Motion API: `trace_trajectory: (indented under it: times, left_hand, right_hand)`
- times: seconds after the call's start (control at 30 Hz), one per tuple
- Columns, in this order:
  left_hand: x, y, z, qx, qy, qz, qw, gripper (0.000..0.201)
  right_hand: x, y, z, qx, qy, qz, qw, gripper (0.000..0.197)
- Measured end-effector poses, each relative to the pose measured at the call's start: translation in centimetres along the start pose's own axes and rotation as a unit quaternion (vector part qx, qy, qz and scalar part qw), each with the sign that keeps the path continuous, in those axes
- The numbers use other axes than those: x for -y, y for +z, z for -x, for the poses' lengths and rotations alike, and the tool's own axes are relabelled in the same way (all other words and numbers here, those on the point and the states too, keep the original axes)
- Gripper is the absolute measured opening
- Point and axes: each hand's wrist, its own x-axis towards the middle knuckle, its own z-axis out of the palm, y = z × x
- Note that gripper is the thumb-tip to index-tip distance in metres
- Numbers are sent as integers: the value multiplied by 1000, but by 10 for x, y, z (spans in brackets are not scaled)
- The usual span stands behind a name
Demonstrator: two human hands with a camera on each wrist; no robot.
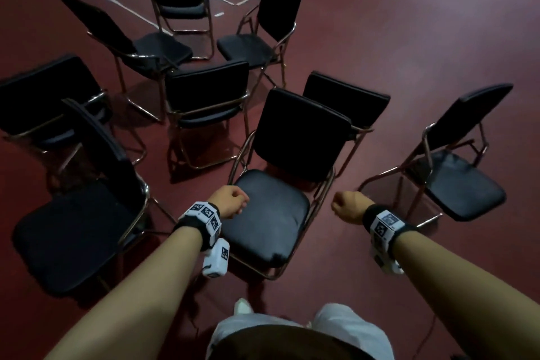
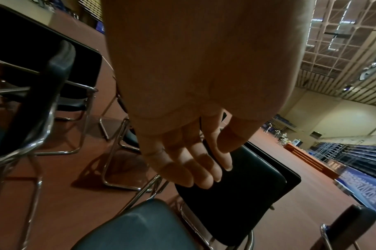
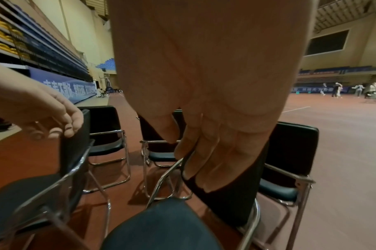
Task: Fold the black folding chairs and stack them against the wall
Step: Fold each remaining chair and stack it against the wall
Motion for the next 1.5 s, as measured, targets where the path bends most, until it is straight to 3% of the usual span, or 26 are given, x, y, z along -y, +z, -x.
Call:
trace_trajectory:
  times: [0.2, 0.37, 0.43, 0.57, 0.63, 0.73, 0.9, 0.97, 1.1, 1.33, 1.5]
  left_hand:
    - [-34, -28, -71, 2, -7, -5, 1000, 25]
    - [-45, -44, -119, -15, -47, 4, 999, 26]
    - [-55, -47, -151, -41, -79, 23, 996, 28]
    - [-73, -47, -170, -76, -115, 42, 990, 26]
    - [-88, -41, -189, -103, -148, 57, 982, 25]
    - [-103, -33, -205, -143, -170, 86, 971, 21]
    - [-114, -21, -212, -141, -186, 88, 968, 24]
    - [-107, -19, -213, -146, -205, 84, 964, 19]
    - [-82, -5, -207, -160, -245, 122, 948, 17]
    - [-41, 26, -206, -176, -302, 170, 921, 26]
    - [-6, 35, -205, -192, -325, 182, 908, 26]
  right_hand:
    - [0, -47, -95, -54, -12, -34, 998, 30]
    - [-8, -89, -171, -81, 6, -22, 996, 51]
    - [-16, -117, -229, -84, -16, -5, 996, 58]
    - [-20, -153, -288, -106, -52, 16, 993, 69]
    - [-16, -174, -338, -91, -91, 34, 991, 78]
    - [-7, -185, -376, -41, -94, 51, 993, 89]
    - [-1, -184, -400, 44, -101, 64, 992, 92]
    - [-5, -184, -405, 39, -109, 53, 992, 88]
    - [-13, -184, -418, 16, -137, 49, 989, 59]
    - [4, -165, -410, -8, -162, 90, 983, 62]
    - [9, -144, -393, -41, -184, 21, 982, 52]
